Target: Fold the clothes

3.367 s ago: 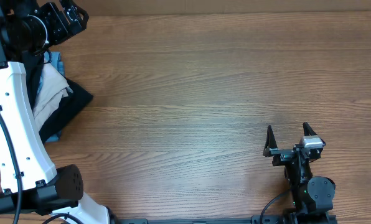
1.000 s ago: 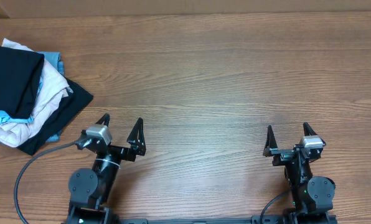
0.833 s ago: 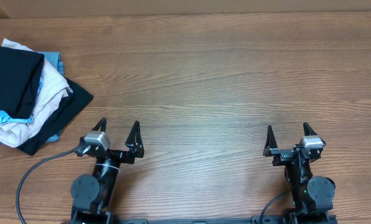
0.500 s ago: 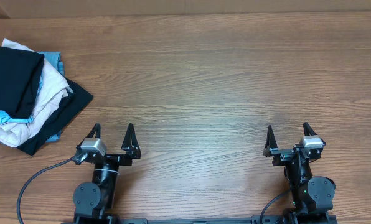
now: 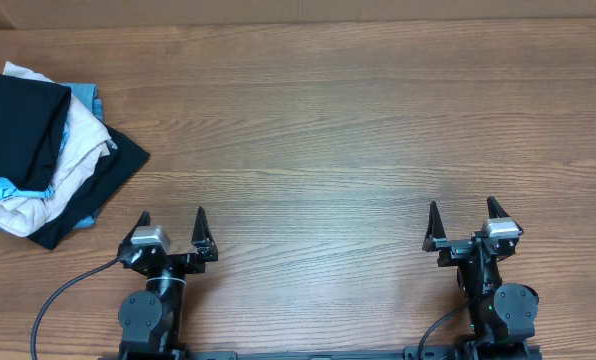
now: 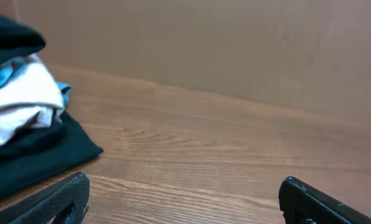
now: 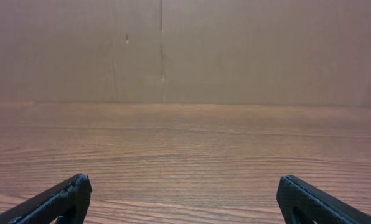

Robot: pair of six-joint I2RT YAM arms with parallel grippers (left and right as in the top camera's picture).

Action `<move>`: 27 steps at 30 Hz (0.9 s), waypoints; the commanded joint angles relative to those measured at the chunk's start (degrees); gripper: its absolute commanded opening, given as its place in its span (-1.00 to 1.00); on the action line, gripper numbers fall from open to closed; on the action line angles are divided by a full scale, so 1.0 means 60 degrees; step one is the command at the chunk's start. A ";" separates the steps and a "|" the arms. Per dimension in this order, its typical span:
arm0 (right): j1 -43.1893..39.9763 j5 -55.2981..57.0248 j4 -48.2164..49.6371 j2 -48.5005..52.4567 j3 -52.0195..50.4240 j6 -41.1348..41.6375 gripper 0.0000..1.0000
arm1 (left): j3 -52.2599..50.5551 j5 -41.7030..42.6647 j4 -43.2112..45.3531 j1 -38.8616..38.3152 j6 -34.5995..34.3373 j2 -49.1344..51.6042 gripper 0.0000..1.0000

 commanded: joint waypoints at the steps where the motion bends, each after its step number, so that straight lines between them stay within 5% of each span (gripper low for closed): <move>1: 0.0040 0.0091 0.0073 -0.0084 -0.0098 0.0066 1.00 | -0.0036 0.1096 -0.0047 0.0058 0.1945 -0.0127 1.00; 27: 0.0040 0.0091 0.0073 -0.0084 -0.0098 0.0066 1.00 | -0.0036 0.1180 -0.0040 0.0066 0.2164 -0.0117 1.00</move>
